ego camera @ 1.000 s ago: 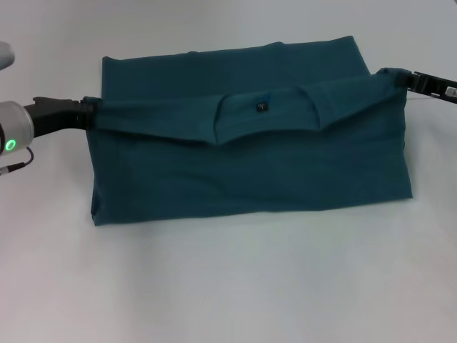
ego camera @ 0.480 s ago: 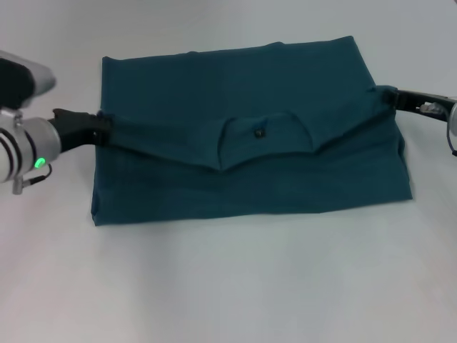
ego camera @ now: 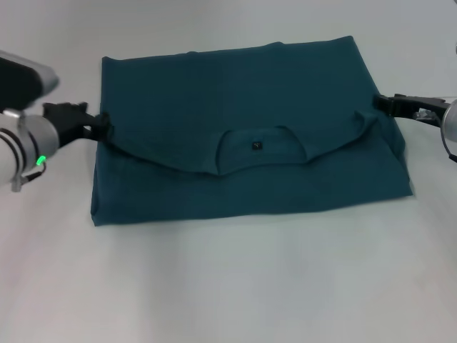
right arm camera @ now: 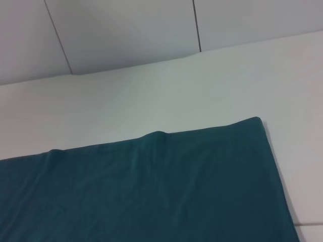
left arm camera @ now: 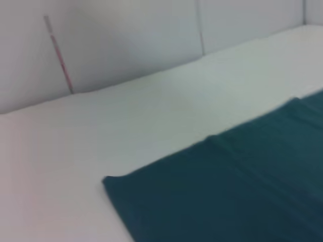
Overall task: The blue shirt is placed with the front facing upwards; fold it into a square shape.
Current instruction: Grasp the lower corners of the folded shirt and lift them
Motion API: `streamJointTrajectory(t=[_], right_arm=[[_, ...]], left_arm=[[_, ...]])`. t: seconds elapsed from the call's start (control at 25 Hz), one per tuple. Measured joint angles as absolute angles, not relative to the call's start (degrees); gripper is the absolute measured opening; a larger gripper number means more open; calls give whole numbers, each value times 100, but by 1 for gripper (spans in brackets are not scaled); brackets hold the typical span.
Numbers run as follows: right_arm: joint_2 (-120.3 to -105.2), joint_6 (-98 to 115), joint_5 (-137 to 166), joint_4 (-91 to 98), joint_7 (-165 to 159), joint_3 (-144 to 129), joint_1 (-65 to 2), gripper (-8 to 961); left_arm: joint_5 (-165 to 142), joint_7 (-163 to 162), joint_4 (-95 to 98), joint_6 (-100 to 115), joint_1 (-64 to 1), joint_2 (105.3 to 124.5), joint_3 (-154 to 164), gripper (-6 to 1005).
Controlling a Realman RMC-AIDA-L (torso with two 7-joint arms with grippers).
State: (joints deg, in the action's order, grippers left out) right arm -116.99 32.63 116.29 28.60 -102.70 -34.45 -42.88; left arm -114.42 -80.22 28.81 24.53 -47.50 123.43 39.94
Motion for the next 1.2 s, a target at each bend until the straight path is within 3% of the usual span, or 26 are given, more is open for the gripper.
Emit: streamJointTrajectory(t=[0.2,0.32,0.4,0.52,0.68,1.2], right_arm=[[-11590,4625,11758,3593,-11060,-3477,-3849,463],[-11513,5697,11961,4312,-11800,-3483,-3452,530],[-11492,6102,12022,4667,-12033,-3478,-3217,628],[-11543,6382,12016,5051,-12182,-3417,-2953,776],[-11584,6444,12005,5151,-12223,-3357,-2817,825],[-11611,6478,12033,5130,-12233,-3382,-2798,847]], left_arm=[[-11545,-9540,3693,3457,-4177,12321,4218,355],[-11675,-10950,4261,4366,-3660,12211,4562,476],[-11921,-11671,4604,4794,-3386,12166,4851,557],[-12398,-12215,5159,5114,-3028,12315,5244,678],[-12696,-12296,5533,4865,-2642,12460,6018,843],[-12859,-12424,5277,4640,-2434,12463,6442,841]])
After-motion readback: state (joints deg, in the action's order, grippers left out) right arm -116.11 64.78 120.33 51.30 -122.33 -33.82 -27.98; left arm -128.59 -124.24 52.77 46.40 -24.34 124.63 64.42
